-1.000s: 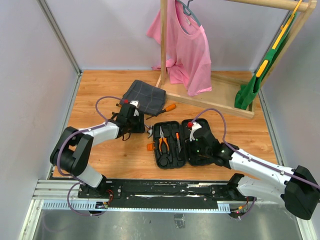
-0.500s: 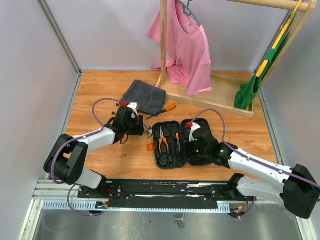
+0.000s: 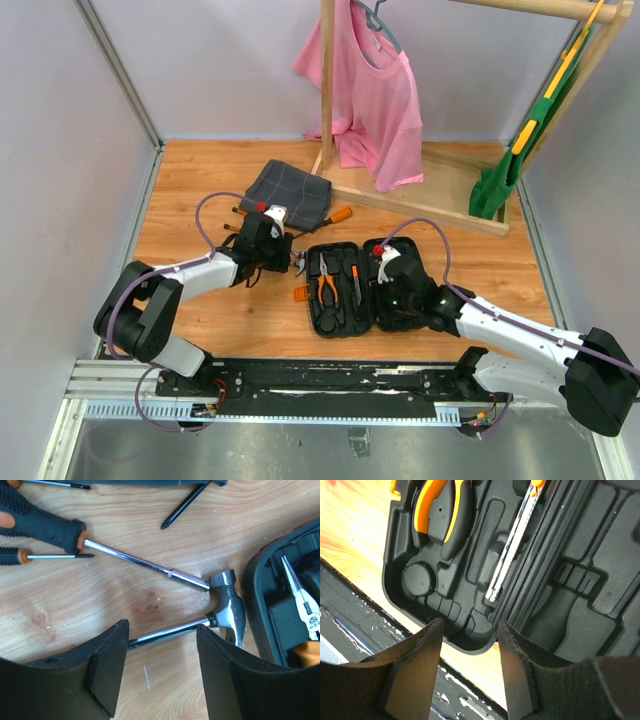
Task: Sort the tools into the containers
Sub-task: Pick up the hammer at the center of the board.
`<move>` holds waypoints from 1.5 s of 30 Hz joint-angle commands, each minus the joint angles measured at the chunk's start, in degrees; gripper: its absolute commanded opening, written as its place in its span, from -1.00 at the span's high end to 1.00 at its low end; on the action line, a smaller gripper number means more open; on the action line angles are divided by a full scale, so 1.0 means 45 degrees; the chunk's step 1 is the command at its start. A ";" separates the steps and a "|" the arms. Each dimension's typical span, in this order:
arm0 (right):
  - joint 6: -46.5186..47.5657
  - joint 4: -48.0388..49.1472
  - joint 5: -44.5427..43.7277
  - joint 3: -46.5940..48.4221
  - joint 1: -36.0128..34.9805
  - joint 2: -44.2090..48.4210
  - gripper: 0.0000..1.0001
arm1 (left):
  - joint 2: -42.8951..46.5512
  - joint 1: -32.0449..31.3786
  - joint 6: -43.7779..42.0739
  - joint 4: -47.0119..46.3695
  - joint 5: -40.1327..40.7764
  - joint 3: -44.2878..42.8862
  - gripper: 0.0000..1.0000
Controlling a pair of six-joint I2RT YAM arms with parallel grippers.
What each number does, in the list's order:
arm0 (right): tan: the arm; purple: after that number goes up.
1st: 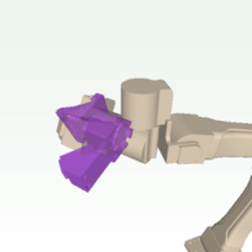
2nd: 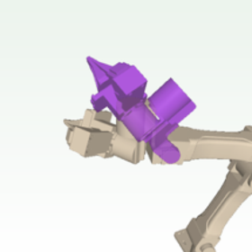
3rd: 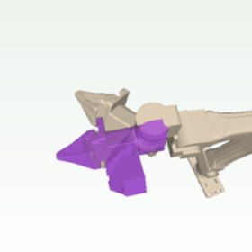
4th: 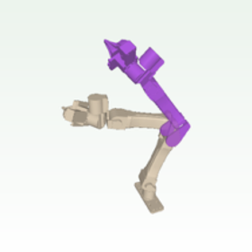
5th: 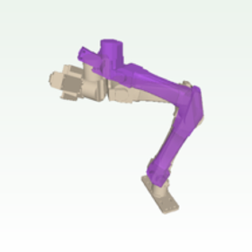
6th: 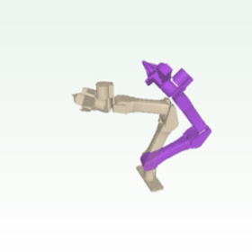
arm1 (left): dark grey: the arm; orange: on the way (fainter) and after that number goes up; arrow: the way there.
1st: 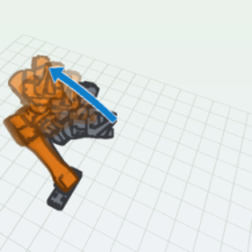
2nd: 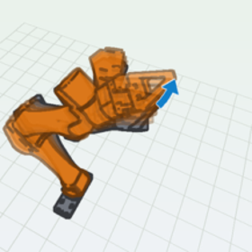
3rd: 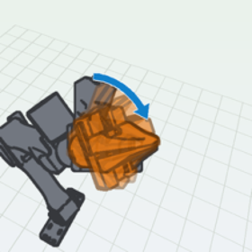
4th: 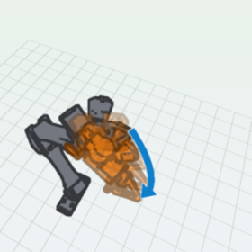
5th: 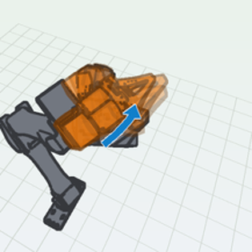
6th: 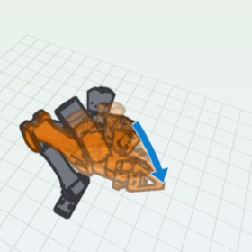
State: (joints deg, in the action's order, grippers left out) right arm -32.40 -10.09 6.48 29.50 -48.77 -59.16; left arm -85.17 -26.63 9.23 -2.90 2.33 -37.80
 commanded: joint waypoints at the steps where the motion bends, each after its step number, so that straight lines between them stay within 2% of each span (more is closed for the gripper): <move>1: -0.0086 0.0132 0.0140 -0.0119 0.0134 -0.0003 0.01 | -0.0235 -0.0401 -0.0782 -0.0026 0.0277 -0.0533 -0.20; 16: -0.0100 0.0143 0.0161 -0.0174 0.0132 -0.0013 0.00 | -0.2468 -0.1632 -0.1364 0.1630 0.1729 -0.1941 -0.03; 24: -0.0066 0.0161 0.0157 -0.0146 0.0134 -0.0080 0.00 | -0.3203 -0.1699 -0.0983 0.2217 0.2597 -0.2430 0.27; 32: -0.0141 0.0269 0.0195 -0.0151 0.0128 -0.0188 -0.01 | -0.3104 -0.1699 -0.0934 0.2283 0.1439 -0.2431 0.59; 37: -0.0218 0.0335 0.0159 -0.0215 0.0124 -0.0210 -0.02 | -0.2934 -0.1699 -0.0684 0.2396 0.1403 -0.2554 0.71; 40: -0.0316 0.0407 0.0199 -0.0289 0.0133 -0.0199 -0.03 | -0.3028 -0.1699 -0.0509 0.2547 0.1532 -0.2756 0.90; 45: -0.0420 0.0483 0.0188 -0.0380 0.0128 -0.0168 -0.03 | -0.3123 -0.1670 -0.0361 0.2737 0.1626 -0.3063 0.95</move>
State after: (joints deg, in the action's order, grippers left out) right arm -33.30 -8.82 7.11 29.04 -48.77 -59.92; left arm -97.27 -34.00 4.56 4.64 11.29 -51.00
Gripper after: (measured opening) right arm 0.514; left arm 0.382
